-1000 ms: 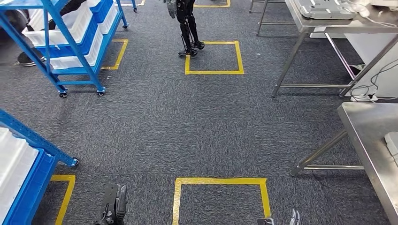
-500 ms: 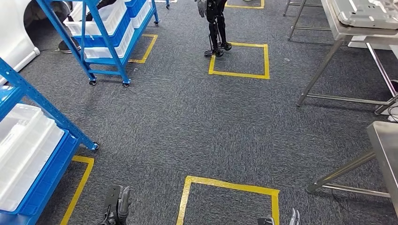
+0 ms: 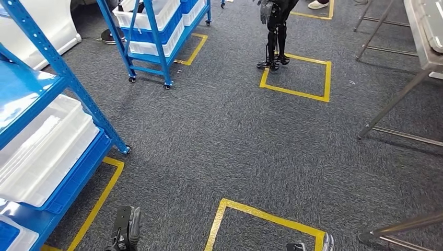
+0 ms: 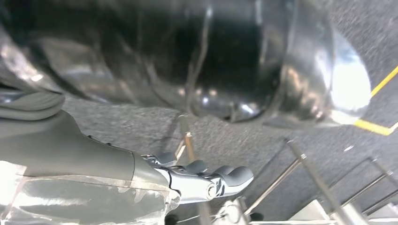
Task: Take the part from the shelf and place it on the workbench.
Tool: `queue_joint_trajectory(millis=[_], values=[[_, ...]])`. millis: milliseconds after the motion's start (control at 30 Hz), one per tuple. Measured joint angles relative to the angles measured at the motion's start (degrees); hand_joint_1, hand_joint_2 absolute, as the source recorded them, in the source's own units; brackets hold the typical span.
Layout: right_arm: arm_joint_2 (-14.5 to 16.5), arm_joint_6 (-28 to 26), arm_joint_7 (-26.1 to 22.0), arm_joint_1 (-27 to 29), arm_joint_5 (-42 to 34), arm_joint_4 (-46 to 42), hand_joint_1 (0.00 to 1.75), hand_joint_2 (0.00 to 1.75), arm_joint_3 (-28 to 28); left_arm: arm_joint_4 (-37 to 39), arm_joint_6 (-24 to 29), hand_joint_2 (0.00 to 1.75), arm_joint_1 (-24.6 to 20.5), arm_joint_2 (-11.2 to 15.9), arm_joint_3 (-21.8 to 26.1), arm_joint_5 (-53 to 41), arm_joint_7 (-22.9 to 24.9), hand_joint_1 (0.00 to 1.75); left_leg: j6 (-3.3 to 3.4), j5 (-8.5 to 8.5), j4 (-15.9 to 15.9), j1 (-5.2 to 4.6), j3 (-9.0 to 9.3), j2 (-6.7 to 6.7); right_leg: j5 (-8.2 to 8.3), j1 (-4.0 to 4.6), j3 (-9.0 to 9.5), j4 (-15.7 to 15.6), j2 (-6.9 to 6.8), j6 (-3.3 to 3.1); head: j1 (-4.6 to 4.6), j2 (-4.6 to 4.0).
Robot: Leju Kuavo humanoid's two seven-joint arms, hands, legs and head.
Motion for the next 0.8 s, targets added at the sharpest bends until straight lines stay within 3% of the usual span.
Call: queue_joint_trajectory(millis=[67, 133, 233, 300, 367, 433, 467, 567, 633, 733, 800], values=[[0.0, 0.0, 0.0, 0.0, 0.0, 0.1, 0.0, 0.0, 0.0, 0.0, 0.0, 0.0, -0.1, 0.0, 0.0, 0.0, 0.0, 0.0, -0.42, -0.5, 0.8, 0.01, -0.25, -1.34, 3.15, -0.27, 2.63, -6.6, 2.35, -0.18, 0.0, 0.0], [0.0, 0.0, 0.0, 0.0, 0.0, 0.2, 0.0, 0.0, -0.1, 0.0, 0.0, 0.0, -0.1, 0.0, 0.0, 0.0, 0.0, 0.0, -1.06, -0.69, 1.4, 0.12, -0.91, -2.42, 3.41, -0.27, 3.51, -9.1, 3.94, -0.4, -0.02, 0.0], [0.0, 0.0, 0.0, -0.2, 0.1, 0.2, 0.0, 0.0, -0.2, 0.0, 0.0, 0.0, 0.2, 0.0, 0.0, 0.0, 0.0, 0.0, -2.08, -0.74, 1.3, 0.35, -1.3, -3.28, 3.45, -0.19, 3.94, -9.8, 2.5, -1.1, -0.03, 0.0], [0.1, 0.0, 0.0, -0.4, 0.1, 0.2, 0.0, 0.0, -0.2, 0.0, 0.0, 0.0, 0.2, 0.1, 0.0, 0.0, 0.0, 0.0, -2.57, -2.37, 3.9, 0.24, -2.49, -1.02, 3.53, -0.3, 4.52, -10.4, 1.05, -1.64, -0.07, 0.0], [0.1, 0.0, 0.0, -0.4, 0.2, 0.3, 0.0, 0.0, -0.3, 0.0, 0.0, 0.0, 0.0, 0.1, 0.0, 0.0, 0.0, 0.0, -2.96, -5.39, 10.8, 0.28, -5.96, 2.04, 3.36, -0.06, 4.79, -10.6, -0.58, -2.02, -0.09, 0.0], [0.1, 0.0, 0.0, -0.4, 0.2, 0.4, 0.0, 0.0, -0.3, 0.0, 0.0, 0.0, 0.1, 0.1, 0.0, 0.0, 0.1, 0.0, -3.16, -6.31, 15.6, 0.49, -8.71, 3.35, 3.1, 0.14, 4.91, -10.5, -2.15, -2.2, -0.09, 0.0], [0.1, 0.0, 0.0, -0.4, 0.2, 0.5, 0.0, 0.0, -0.3, 0.0, 0.0, 0.0, 0.2, 0.1, 0.0, 0.0, 0.1, 0.0, -3.15, -5.28, 15.0, 0.56, -8.57, 3.66, 2.96, 0.17, 5.02, -10.5, -2.85, -2.19, -0.09, 0.0], [0.1, 0.0, 0.0, -0.5, 0.2, 0.6, 0.0, 0.0, -0.3, 0.0, 0.0, 0.0, 0.1, 0.2, 0.0, 0.0, 0.1, 0.0, -2.72, -0.55, 5.0, 0.34, -3.65, 5.74, 2.48, 0.26, 5.64, -10.5, -4.59, -1.78, -0.09, 0.0], [0.1, 0.0, 0.0, -0.5, 0.2, 0.6, 0.0, 0.0, -0.3, 0.0, 0.0, 0.0, 0.0, 0.2, 0.0, 0.0, 0.0, 0.0, -2.17, 0.16, 1.5, -0.14, -1.88, 6.75, 2.24, 0.41, 5.93, -10.6, -5.48, -1.27, -0.09, 0.0], [0.0, 0.0, 0.0, -0.6, 0.2, 0.6, 0.0, 0.0, -0.3, 0.0, 0.0, 0.0, 0.2, 0.3, 0.0, 0.0, 0.0, 0.0, -1.29, 0.34, 0.7, -0.32, -1.61, 5.36, 1.95, 0.36, 6.48, -10.8, -6.15, -0.43, -0.08, 0.0], [0.0, 0.0, -0.1, -0.6, 0.2, 0.6, 0.0, 0.0, -0.3, 0.0, 0.0, 0.0, 0.2, 0.3, 0.0, 0.0, 0.0, 0.0, -0.56, 0.64, 0.0, -0.03, -1.06, 4.35, -0.01, 0.21, 5.54, -8.1, -4.03, -0.1, -0.06, 0.0]])
